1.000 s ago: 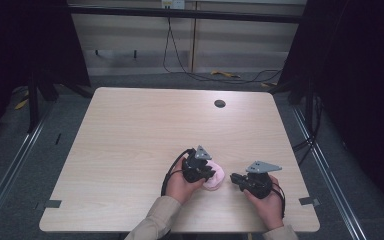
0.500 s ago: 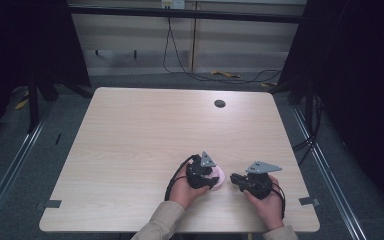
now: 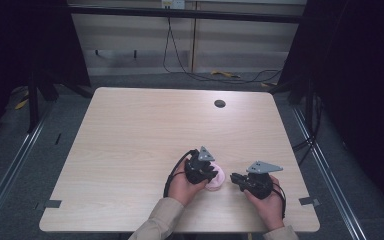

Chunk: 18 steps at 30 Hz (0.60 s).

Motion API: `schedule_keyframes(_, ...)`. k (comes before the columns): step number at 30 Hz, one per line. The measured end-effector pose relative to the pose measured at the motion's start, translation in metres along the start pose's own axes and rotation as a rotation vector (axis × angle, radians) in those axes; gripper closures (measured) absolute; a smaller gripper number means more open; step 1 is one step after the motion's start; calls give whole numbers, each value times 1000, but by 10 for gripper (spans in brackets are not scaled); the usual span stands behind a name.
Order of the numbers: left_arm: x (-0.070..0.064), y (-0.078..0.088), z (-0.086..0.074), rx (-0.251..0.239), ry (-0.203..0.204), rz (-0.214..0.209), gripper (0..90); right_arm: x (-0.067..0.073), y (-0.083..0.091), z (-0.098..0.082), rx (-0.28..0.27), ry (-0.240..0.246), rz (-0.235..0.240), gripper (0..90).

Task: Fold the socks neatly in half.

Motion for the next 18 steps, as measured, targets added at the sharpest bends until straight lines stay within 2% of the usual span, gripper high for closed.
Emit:
schedule_keyframes(1, 0, -4, -3, 21, -10, 9, 746, 0, 0, 0, 1, -1, -1, 837)
schedule_keyframes(2, -1, -8, -5, 21, -12, 9, 715, -1, 0, 0, 1, -1, -1, 836)
schedule_keyframes(4, -5, -12, -6, -4, -16, 3, 613, -1, 0, -1, 2, -6, -4, 832)
schedule_keyframes(5, -7, -12, -6, -8, -19, -4, 545, -2, 1, -1, 0, -6, -5, 827)
schedule_keyframes(7, -11, -11, -5, 3, -39, -9, 465, -3, 1, -1, -1, -3, -9, 803)
schedule_keyframes(9, -12, -6, -3, -9, -48, -12, 330, -3, 1, -1, 6, -10, -16, 777)
schedule_keyframes(12, -5, 14, 2, -63, -39, 12, 315, -1, 0, 0, 3, -1, -24, 741)
schedule_keyframes(15, 6, 35, 1, -83, -26, 41, 308, 1, 4, 5, -21, -16, -27, 695)
schedule_keyframes(18, 19, 51, -5, -88, -4, 66, 302, 4, 6, 13, -56, -52, -14, 648)
Point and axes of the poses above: each handheld gripper's, and its own axes: y roughly backward along the jaws, z roughly out of its top, x roughly to its left, the point moved 7 cm from there along -y, roughly forward along the jaws, and after that the axes turned 5 degrees about -z, right-handed, at the moved point
